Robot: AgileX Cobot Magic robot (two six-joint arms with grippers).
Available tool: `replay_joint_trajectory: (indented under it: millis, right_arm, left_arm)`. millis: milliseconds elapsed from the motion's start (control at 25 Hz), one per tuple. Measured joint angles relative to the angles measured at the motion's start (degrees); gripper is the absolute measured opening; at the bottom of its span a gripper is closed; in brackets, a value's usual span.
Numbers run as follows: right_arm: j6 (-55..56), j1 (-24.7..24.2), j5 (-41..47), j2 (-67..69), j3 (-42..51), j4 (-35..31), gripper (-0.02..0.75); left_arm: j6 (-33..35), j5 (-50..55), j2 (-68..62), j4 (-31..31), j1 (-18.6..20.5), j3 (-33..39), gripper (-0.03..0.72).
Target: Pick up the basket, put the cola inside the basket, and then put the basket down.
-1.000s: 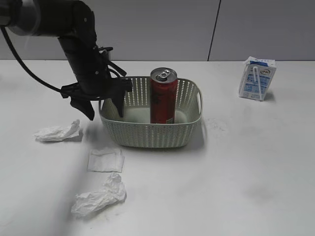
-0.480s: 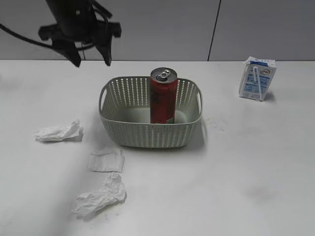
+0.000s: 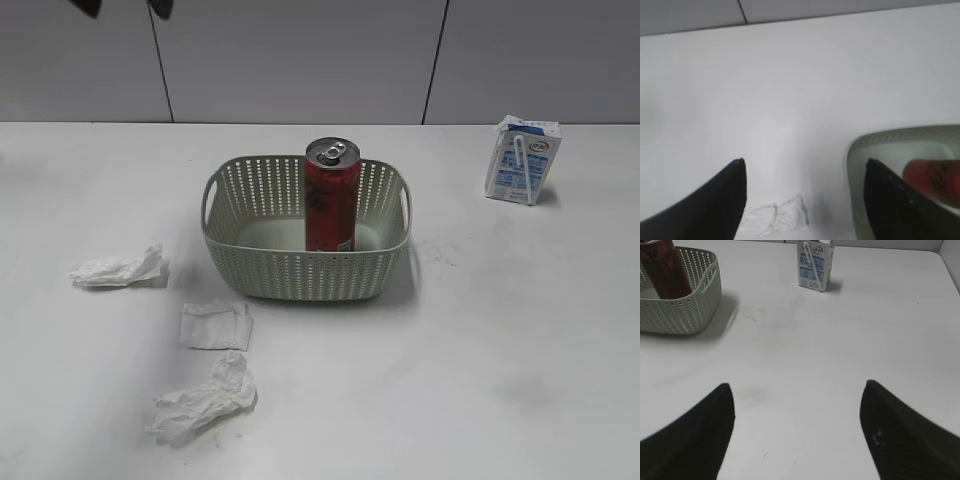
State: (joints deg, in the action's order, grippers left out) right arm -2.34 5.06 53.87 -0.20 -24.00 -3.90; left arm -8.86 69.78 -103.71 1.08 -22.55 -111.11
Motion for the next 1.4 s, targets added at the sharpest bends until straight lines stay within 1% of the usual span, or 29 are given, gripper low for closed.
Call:
replay_joint_trajectory:
  millis: [80,200,280,400,560,680,800,960,1120,1240,1320,1400]
  right_arm:
    - [0.0,0.0,0.0,0.0,0.0,0.0,0.591]
    - [0.0,0.0,0.0,0.0,0.0,0.0,0.591]
    - [0.0,0.0,0.0,0.0,0.0,0.0,0.591]
    - [0.0,0.0,0.0,0.0,0.0,0.0,0.591]
    - [0.0,0.0,0.0,0.0,0.0,0.0,0.591]
    - [0.0,0.0,0.0,0.0,0.0,0.0,0.591]
    - [0.0,0.0,0.0,0.0,0.0,0.0,0.591]
    - [0.0,0.0,0.0,0.0,0.0,0.0,0.591]
    - [0.0,0.0,0.0,0.0,0.0,0.0,0.591]
    - [0.0,0.0,0.0,0.0,0.0,0.0,0.591]
    - [0.0,0.0,0.0,0.0,0.0,0.0,0.591]
    - [0.0,0.0,0.0,0.0,0.0,-0.06,0.591]
  left_arm:
    - [0.01,0.0,2.83,1.43,1.56,1.68,0.553]
    - [0.06,-0.06,7.21,2.35,5.67,6.69,0.553]
    - [0.06,-0.11,10.25,2.48,8.53,12.33,0.553]
    - [0.06,-0.01,16.43,2.67,10.59,22.45,0.553]
    - [0.06,0.04,27.91,2.3,10.67,36.66,0.553]
    - [0.06,-0.21,36.96,2.25,10.67,45.93,0.553]
    - [0.06,-0.78,46.34,2.19,10.67,54.64,0.553]
    - [0.06,-4.26,58.11,2.19,10.67,64.82,0.553]
    - [0.06,-8.34,68.36,2.19,10.67,73.13,0.553]
    - [0.06,-9.51,74.28,2.33,10.67,78.21,0.553]
    - [0.06,-9.26,77.95,2.71,10.67,80.61,0.553]
    - [0.06,-9.16,80.84,2.82,10.67,81.41,0.553]
